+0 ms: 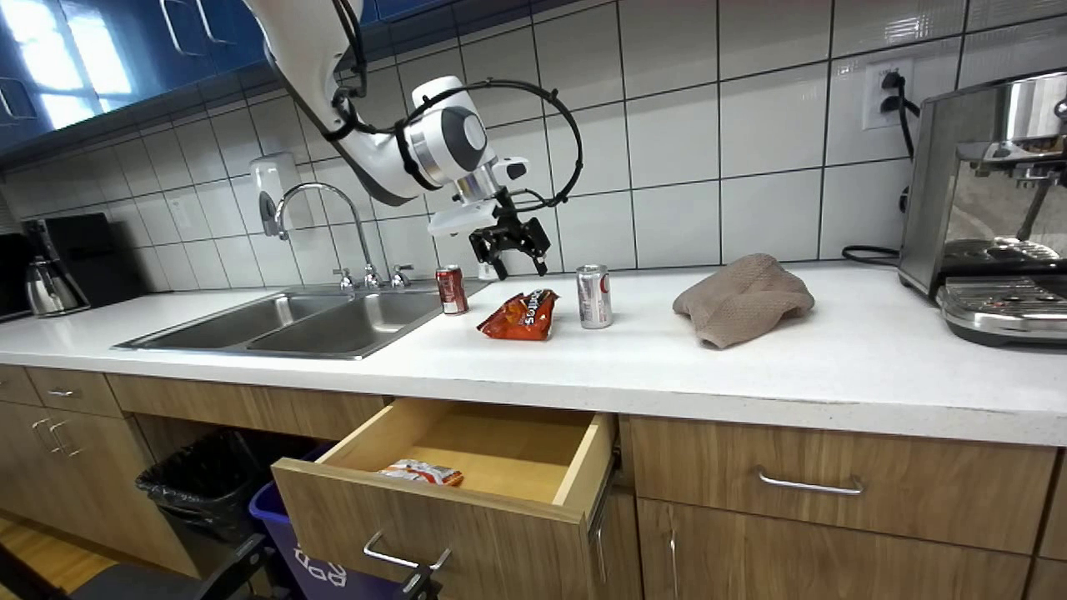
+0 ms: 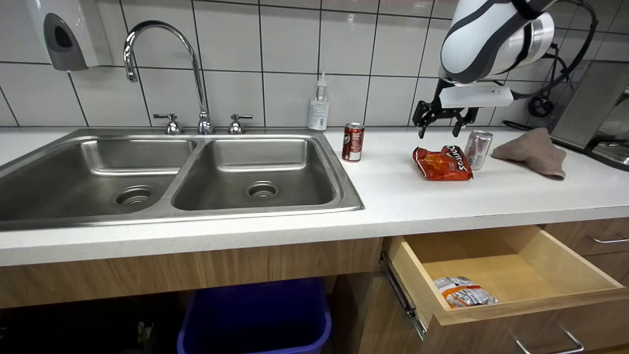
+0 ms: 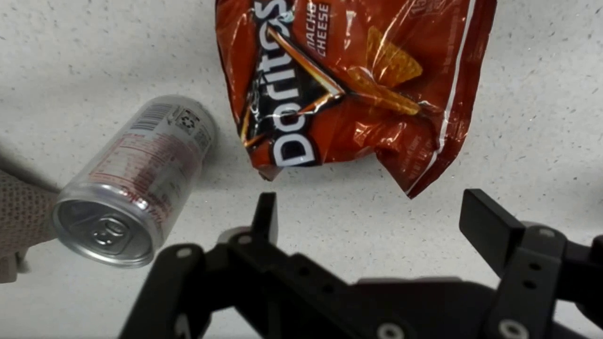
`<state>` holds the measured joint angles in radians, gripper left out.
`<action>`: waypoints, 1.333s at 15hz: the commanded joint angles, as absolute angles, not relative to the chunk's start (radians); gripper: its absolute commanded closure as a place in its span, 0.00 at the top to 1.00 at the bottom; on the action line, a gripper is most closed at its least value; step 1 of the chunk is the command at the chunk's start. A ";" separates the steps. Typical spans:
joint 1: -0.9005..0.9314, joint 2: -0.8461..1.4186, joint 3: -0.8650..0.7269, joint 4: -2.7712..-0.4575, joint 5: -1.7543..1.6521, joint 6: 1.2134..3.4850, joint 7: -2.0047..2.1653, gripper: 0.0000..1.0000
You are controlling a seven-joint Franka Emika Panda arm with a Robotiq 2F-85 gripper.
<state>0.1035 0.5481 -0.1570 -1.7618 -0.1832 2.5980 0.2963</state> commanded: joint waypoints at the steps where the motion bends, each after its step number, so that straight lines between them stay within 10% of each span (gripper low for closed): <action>1: 0.085 0.620 -0.145 -1.634 -0.155 2.518 0.285 1.00; 20: 0.056 0.764 -0.123 -1.388 -0.096 2.303 0.255 1.00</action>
<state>0.0800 0.7399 -0.1467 -1.4524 -0.1112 2.3650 0.2876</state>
